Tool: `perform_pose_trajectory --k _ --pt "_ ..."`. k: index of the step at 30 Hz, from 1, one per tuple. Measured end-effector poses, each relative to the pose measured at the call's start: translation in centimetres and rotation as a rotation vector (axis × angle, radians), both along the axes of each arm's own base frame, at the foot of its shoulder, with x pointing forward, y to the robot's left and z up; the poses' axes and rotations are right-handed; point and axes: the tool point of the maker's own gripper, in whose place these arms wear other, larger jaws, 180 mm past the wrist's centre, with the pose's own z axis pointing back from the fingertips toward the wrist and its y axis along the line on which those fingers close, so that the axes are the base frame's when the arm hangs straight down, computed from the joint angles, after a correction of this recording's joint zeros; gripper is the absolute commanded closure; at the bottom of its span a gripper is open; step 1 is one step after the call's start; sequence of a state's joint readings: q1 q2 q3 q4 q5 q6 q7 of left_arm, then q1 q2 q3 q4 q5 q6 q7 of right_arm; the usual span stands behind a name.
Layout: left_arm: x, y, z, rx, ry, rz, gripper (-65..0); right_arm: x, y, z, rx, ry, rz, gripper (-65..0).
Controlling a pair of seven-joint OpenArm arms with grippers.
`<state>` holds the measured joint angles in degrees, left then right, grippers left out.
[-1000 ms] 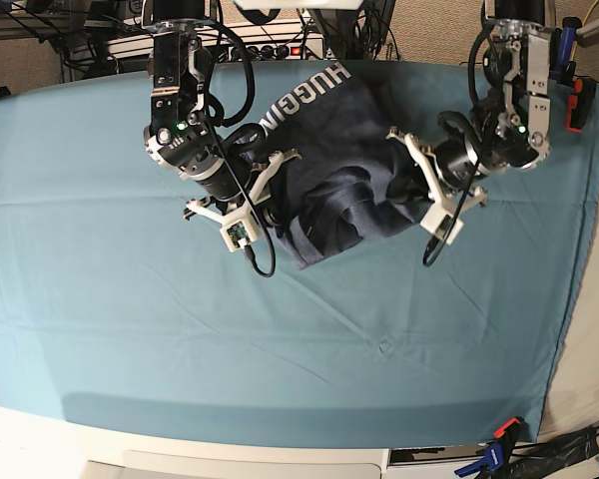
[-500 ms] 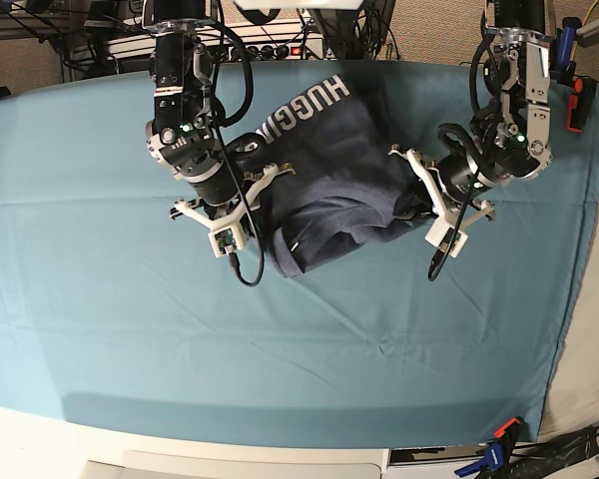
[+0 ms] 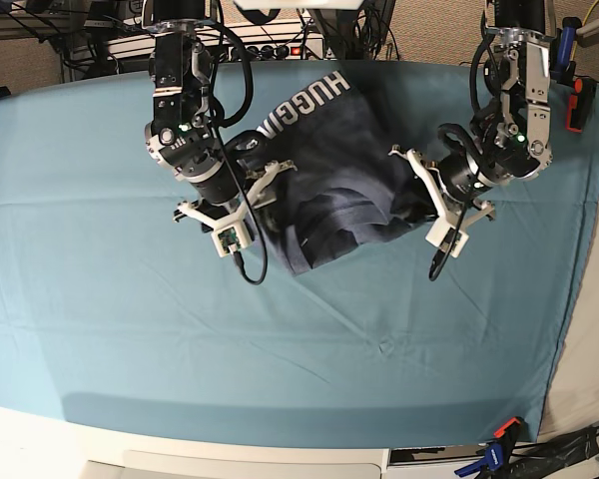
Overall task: Fold the T-shirt properly
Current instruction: 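Press and square the bundle edges with both grippers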
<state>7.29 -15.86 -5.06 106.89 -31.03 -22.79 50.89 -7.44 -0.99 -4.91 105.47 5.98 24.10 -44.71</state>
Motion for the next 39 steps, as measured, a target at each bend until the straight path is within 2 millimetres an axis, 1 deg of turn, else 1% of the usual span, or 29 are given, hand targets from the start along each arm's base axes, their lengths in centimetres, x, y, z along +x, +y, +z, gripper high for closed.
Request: perform_pose_trajectory --k 3,6,10,13,14,15,16,17,19,21,22,24,25,27,28,31,33,35,37,39 --pt "0.0 0.0 0.0 0.0 0.0 0.0 -19.0 0.6 0.0 0.6 -0.001 -0.018 0.003 -30.4" --pt "0.0 0.0 0.0 0.0 0.0 0.0 -19.0 2.1 0.0 2.0 -0.004 -0.063 0.002 -30.4" --pt "0.0 0.0 0.0 0.002 -0.001 -0.004 -19.0 4.5 -0.9 4.2 -0.049 -0.129 -0.024 -30.4" --pt "0.0 0.1 0.0 0.011 -0.004 -0.011 -19.0 5.6 -1.9 5.4 -0.053 -0.157 -0.068 -30.2" --pt "0.0 0.4 0.0 0.019 -0.006 -0.012 -19.0 5.8 -2.0 5.5 -0.051 -0.158 -0.072 -29.2" --pt "0.0 0.6 0.0 0.027 -0.006 -0.013 -19.0 5.7 -2.0 5.5 -0.034 -0.151 -0.073 -26.6" --pt "0.1 0.9 0.1 0.037 -0.01 -0.015 -18.9 5.6 -1.6 5.6 -0.001 -0.144 -0.064 -23.5" --pt "0.1 1.1 0.1 0.05 -0.012 -0.017 -18.9 5.3 -0.8 5.6 0.025 -0.134 -0.023 -20.5" --pt "0.1 1.6 0.4 0.073 -0.018 -0.019 -18.9 4.0 2.0 5.9 0.116 -0.115 0.117 -15.4" --pt "0.1 2.0 0.3 0.102 -0.015 -0.023 -16.7 2.7 4.4 6.8 0.203 -0.114 0.245 -11.2" --pt "0.0 2.2 0.3 0.111 -0.011 -0.025 -13.8 2.1 5.3 7.3 0.248 -0.113 0.293 -9.9" --pt "-0.1 2.5 0.4 0.12 -0.005 -0.022 -4.5 1.3 6.3 7.7 0.293 -0.104 0.348 -7.2" --pt "-0.1 2.5 0.7 0.106 -0.012 -0.019 0.0 1.0 6.4 7.6 0.304 -0.094 0.353 -5.7" --pt "-0.2 2.6 1.7 0.072 -0.026 0.003 0.0 0.6 6.6 7.4 0.322 -0.078 0.358 -1.1" --pt "-0.3 2.7 2.1 0.07 -0.035 0.011 0.0 0.3 6.6 7.1 0.326 -0.068 0.358 0.0" --pt "-1.4 2.7 3.4 0.052 -0.055 0.015 0.0 -0.8 6.6 5.8 0.328 -0.025 0.352 0.0" --pt "-2.7 1.7 4.6 0.022 -0.075 -0.01 0.0 -1.5 6.5 5.0 0.329 0.0 0.349 0.0" --pt "-4.2 0.4 5.3 -0.021 -0.077 -0.033 0.0 -2.0 6.5 4.4 0.327 0.018 0.345 0.0" --pt "-5.4 -0.7 5.6 -0.068 -0.065 -0.042 0.0 -2.1 6.2 3.8 0.294 0.029 0.336 0.0" --pt "-6.1 -1.4 5.5 -0.097 -0.052 -0.043 0.0 -1.8 5.7 3.3 0.248 0.019 0.32 0.0"
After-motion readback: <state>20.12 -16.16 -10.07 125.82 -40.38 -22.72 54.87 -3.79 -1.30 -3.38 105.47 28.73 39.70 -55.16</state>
